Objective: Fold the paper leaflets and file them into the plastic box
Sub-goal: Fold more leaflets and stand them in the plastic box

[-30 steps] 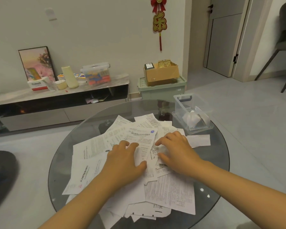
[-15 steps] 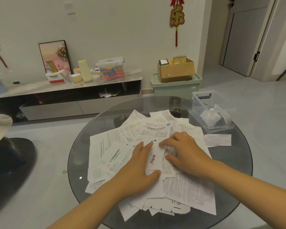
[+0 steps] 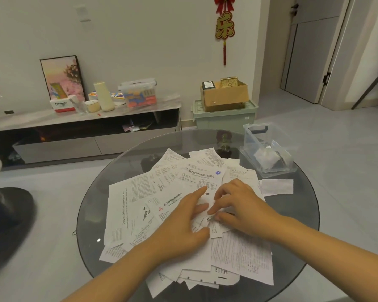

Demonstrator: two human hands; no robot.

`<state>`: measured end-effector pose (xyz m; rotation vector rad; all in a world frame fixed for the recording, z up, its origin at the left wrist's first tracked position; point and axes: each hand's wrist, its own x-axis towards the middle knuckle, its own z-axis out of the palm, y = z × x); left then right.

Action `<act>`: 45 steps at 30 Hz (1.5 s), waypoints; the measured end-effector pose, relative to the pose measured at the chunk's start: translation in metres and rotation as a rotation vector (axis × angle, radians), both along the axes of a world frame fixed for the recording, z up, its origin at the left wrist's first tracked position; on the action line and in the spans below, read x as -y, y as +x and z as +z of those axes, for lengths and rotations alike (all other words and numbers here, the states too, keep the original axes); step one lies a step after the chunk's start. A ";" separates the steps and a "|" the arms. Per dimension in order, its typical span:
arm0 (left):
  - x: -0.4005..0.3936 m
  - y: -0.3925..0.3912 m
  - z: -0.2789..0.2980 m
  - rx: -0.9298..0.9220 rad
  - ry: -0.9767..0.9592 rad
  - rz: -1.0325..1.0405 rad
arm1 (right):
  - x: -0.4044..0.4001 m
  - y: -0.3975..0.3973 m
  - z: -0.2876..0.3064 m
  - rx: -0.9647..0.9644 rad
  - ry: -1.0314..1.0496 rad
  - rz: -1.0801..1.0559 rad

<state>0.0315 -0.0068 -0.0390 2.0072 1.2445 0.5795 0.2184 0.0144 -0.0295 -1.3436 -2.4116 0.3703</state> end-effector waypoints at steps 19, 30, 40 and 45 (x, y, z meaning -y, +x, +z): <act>-0.005 -0.015 0.015 0.058 0.047 0.468 | -0.001 -0.021 0.011 -0.434 -0.282 -0.275; 0.000 -0.029 0.009 -0.443 0.121 0.255 | -0.011 -0.031 -0.006 0.098 -0.088 0.041; -0.008 -0.028 0.016 -0.183 0.010 0.395 | -0.019 -0.031 -0.007 -0.029 0.010 -0.052; -0.016 -0.030 0.006 -0.215 0.119 0.448 | -0.025 -0.037 -0.009 -0.108 -0.046 -0.137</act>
